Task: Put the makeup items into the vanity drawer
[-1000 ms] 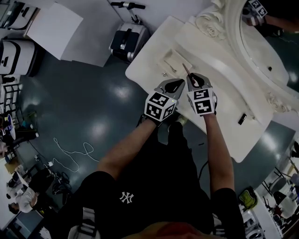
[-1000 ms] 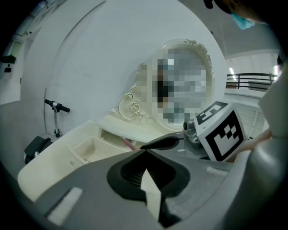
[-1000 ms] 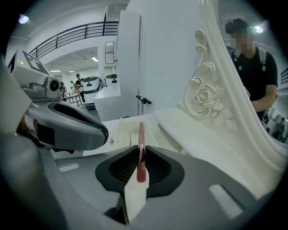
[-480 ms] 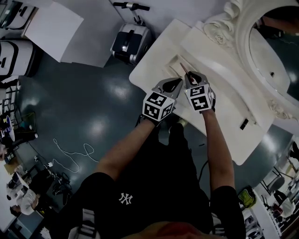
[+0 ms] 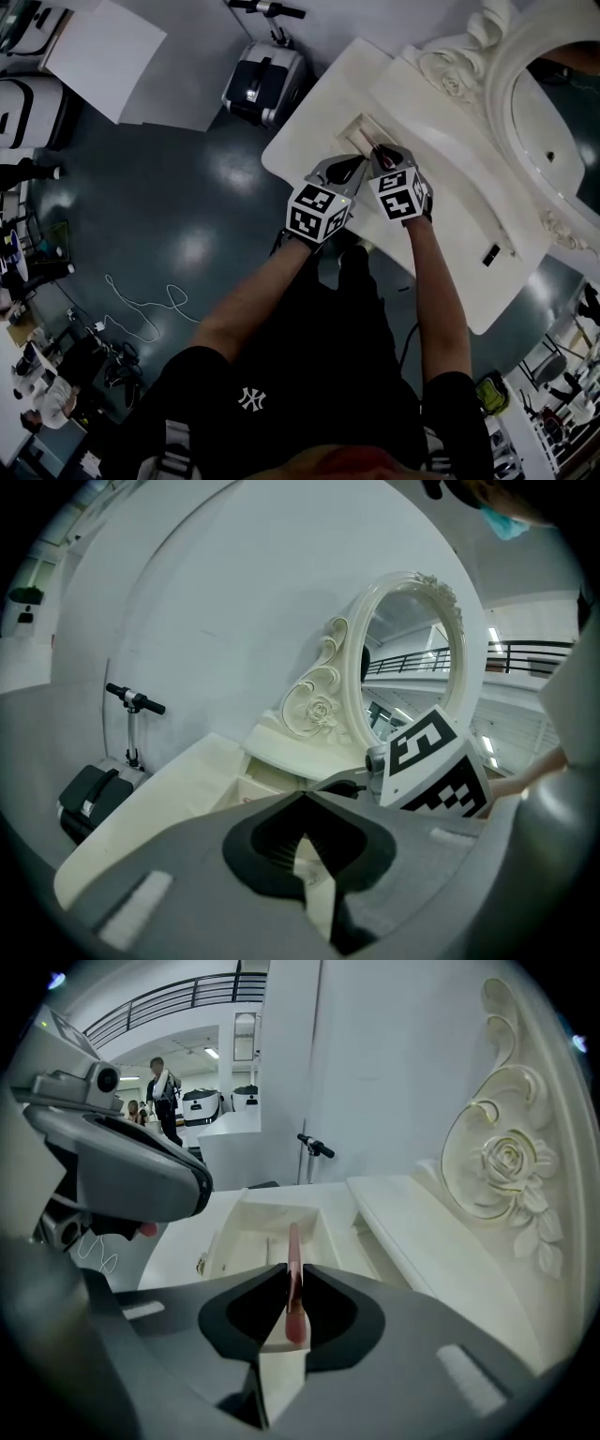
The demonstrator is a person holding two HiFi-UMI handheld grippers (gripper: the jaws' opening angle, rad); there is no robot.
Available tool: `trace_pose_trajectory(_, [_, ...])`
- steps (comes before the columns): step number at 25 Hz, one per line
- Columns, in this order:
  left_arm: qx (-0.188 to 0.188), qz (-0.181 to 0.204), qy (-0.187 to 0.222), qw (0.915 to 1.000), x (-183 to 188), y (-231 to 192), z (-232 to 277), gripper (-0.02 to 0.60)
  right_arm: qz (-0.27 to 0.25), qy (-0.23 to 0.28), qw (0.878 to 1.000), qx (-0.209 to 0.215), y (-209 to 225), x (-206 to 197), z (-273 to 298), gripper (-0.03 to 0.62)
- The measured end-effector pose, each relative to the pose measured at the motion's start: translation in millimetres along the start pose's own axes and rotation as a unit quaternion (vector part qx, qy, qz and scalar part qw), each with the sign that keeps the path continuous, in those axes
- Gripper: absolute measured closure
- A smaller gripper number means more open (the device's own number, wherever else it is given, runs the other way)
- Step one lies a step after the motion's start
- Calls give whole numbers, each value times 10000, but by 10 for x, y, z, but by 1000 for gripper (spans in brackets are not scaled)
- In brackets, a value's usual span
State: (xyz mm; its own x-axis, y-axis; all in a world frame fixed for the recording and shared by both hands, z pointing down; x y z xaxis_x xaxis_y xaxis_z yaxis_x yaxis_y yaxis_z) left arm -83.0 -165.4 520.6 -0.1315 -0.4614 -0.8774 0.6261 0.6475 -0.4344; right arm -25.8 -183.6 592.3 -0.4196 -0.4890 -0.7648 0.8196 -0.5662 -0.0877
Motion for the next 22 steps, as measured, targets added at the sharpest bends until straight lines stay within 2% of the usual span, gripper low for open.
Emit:
trace_pose_trajectory(8, [50, -10, -19, 10000, -21, -50, 8, 581, 6, -53, 9999, 115, -36, -43, 40, 482])
trace_pose_trajectory(15, [-21, 42, -34, 10000, -21, 62, 40, 581, 98, 137, 9998, -63, 22, -16, -135, 513])
trace_pose_trajectory(22, [-176, 133, -56, 9997, -33, 307, 79, 581, 411, 465, 9976, -304, 58, -5, -467, 533])
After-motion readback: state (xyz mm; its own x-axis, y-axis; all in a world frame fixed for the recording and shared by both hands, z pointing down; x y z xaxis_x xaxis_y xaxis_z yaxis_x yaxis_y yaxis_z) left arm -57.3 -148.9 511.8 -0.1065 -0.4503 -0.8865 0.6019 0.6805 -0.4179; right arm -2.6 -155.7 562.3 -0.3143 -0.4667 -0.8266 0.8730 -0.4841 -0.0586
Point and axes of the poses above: the fingertips, and each gripper's own axes: z forward along the fingers, y to its right, x out of its top, the point moved 2 cm from there along -z, backward along the fingers, and after that the axes turned 15 degrees about y, right-handed, at the moved point
